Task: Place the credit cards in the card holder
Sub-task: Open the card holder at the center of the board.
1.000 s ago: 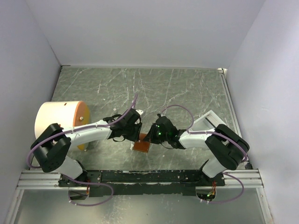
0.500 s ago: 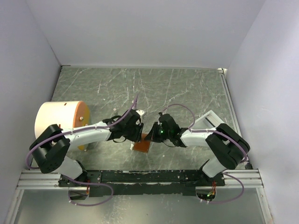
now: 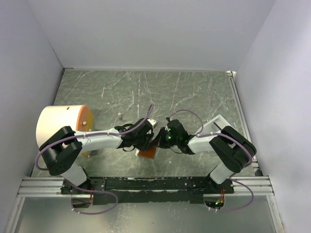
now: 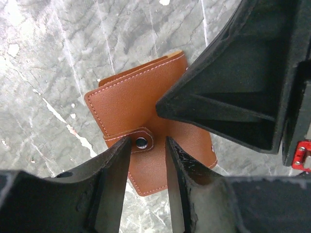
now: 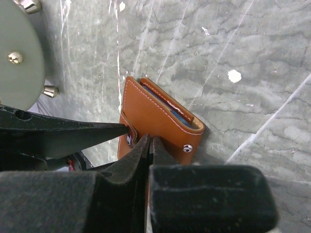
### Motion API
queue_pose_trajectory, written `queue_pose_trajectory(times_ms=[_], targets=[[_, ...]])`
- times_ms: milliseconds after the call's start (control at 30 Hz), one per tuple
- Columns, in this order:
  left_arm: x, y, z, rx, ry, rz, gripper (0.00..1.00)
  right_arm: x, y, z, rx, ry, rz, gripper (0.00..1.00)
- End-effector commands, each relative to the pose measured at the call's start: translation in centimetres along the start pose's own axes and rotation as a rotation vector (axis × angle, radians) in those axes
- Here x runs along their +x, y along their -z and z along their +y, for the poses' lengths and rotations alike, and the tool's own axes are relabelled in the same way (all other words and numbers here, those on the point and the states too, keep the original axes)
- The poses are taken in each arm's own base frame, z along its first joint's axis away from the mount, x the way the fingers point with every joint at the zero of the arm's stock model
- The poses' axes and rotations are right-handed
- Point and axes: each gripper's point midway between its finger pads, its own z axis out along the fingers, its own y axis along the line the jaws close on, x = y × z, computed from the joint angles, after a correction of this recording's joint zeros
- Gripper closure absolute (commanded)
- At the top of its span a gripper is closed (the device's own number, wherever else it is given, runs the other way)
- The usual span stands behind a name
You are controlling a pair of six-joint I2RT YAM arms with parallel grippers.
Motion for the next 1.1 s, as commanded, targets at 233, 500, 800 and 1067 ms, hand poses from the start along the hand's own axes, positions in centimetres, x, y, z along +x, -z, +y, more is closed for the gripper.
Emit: queue_pose_trajectory(times_ms=[233,500,800,1067], targets=[[1.1,-1.4,2.0,-0.218,-0.081,0.038,0.55,2.0,0.1,-4.1,0.102,-0.039,0.019,1.0],[1.2,-0.9,3.4,-0.298,-0.071,0.018,0.67,2.3,0.3,-4.7,0.115,-0.041,0.016,1.0],[-0.4,1.2,3.7,-0.323,-0.023,-0.056,0.93,2.4,0.3,-5.4,0.144,-0.038,0.015,1.0],[-1.2,2.5,3.1,-0.273,0.097,-0.069,0.93,2.1,0.3,-5.8,0.184,0.005,0.026,1.0]])
